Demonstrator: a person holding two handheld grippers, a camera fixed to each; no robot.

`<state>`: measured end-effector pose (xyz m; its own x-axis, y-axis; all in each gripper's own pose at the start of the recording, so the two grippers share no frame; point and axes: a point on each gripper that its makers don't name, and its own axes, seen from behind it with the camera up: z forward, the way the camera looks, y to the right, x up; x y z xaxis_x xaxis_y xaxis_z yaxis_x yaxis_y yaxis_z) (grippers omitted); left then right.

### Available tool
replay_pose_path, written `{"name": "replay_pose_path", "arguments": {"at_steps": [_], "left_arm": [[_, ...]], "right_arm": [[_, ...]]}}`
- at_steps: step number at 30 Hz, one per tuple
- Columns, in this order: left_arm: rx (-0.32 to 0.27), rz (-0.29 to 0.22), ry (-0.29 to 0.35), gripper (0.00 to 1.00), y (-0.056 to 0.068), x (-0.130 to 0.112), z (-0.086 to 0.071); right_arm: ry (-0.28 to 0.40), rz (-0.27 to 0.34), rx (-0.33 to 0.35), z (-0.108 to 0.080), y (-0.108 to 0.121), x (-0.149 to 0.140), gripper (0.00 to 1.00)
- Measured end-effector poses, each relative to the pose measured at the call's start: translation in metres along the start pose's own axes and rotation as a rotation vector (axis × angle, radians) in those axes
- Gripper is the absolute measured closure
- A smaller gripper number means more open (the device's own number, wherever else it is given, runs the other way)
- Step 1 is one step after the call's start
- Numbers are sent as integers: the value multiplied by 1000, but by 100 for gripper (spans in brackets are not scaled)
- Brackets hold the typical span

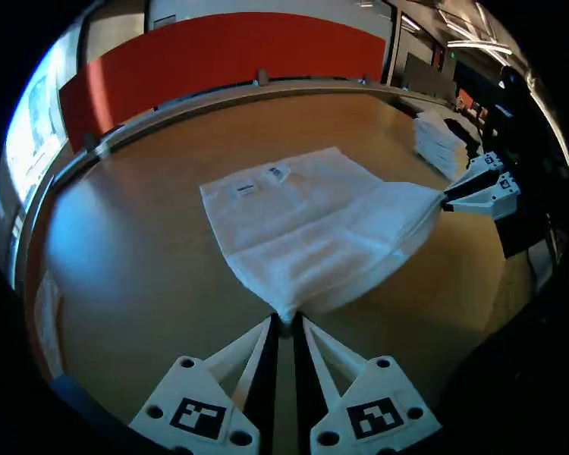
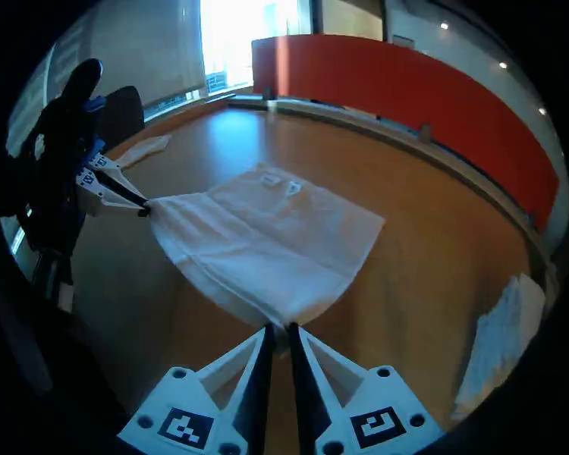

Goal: Fold towel

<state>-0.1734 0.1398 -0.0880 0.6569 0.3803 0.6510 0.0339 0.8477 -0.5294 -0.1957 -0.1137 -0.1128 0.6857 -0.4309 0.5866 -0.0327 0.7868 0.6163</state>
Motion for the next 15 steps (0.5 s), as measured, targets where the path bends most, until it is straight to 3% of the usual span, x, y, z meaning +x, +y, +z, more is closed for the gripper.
{"name": "replay_pose_path", "arguments": {"at_steps": [15], "left_arm": [[1, -46, 1, 87, 13, 19, -44]], "right_arm": [[56, -24, 0, -49, -6, 35, 84]]}}
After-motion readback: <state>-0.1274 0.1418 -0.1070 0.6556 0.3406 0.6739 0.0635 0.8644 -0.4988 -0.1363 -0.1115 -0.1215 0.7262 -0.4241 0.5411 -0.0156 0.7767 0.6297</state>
